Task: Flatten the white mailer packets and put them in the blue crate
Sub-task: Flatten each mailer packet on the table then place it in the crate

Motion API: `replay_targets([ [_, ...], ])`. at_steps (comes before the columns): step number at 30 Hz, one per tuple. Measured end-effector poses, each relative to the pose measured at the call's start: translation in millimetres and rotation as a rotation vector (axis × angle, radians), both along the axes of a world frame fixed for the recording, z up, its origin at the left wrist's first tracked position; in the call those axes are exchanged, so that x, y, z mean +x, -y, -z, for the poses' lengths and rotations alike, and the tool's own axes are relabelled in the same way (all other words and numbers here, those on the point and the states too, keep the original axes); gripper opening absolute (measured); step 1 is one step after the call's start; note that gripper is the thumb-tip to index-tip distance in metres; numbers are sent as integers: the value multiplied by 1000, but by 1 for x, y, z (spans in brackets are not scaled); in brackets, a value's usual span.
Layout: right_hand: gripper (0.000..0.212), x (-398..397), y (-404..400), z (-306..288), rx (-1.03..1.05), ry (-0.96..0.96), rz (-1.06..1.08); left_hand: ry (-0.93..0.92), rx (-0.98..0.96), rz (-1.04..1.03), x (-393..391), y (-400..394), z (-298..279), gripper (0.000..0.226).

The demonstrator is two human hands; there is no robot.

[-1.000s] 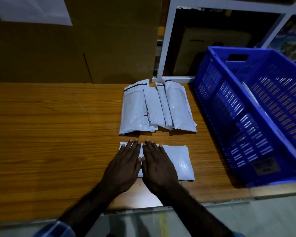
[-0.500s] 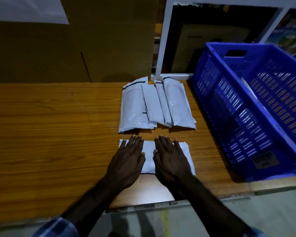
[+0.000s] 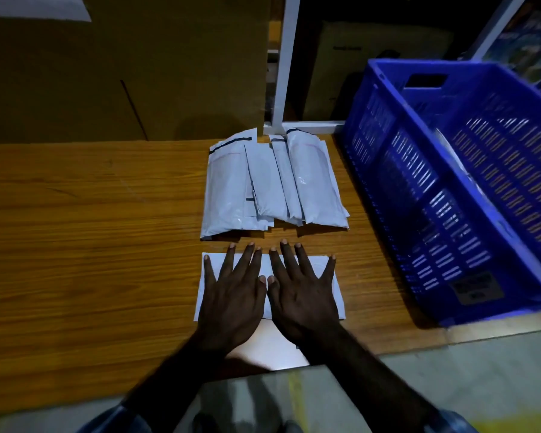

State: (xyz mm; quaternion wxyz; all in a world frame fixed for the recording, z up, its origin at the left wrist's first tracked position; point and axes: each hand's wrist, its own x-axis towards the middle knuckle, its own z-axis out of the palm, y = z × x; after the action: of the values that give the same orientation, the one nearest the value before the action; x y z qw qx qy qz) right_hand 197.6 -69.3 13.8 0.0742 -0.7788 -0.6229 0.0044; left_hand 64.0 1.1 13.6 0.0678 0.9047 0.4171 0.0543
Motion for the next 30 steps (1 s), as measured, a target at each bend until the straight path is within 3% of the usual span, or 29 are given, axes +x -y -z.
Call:
replay_targets([
  [6,58,1,-1,2,-42,-9,-11,-40,-50,12,-1,-2,1,69],
  [11,61,-1,-1,-7,-44,-74,-25,82,-88,-17,-4,-3,-7,64],
  [23,53,-9,7,-3,110,-93,-88,41,-77,53,-15,-1,-3,65],
  [30,64,46,35,-8,-102,-99,123,77,-97,-55,-54,-8,-4,68],
])
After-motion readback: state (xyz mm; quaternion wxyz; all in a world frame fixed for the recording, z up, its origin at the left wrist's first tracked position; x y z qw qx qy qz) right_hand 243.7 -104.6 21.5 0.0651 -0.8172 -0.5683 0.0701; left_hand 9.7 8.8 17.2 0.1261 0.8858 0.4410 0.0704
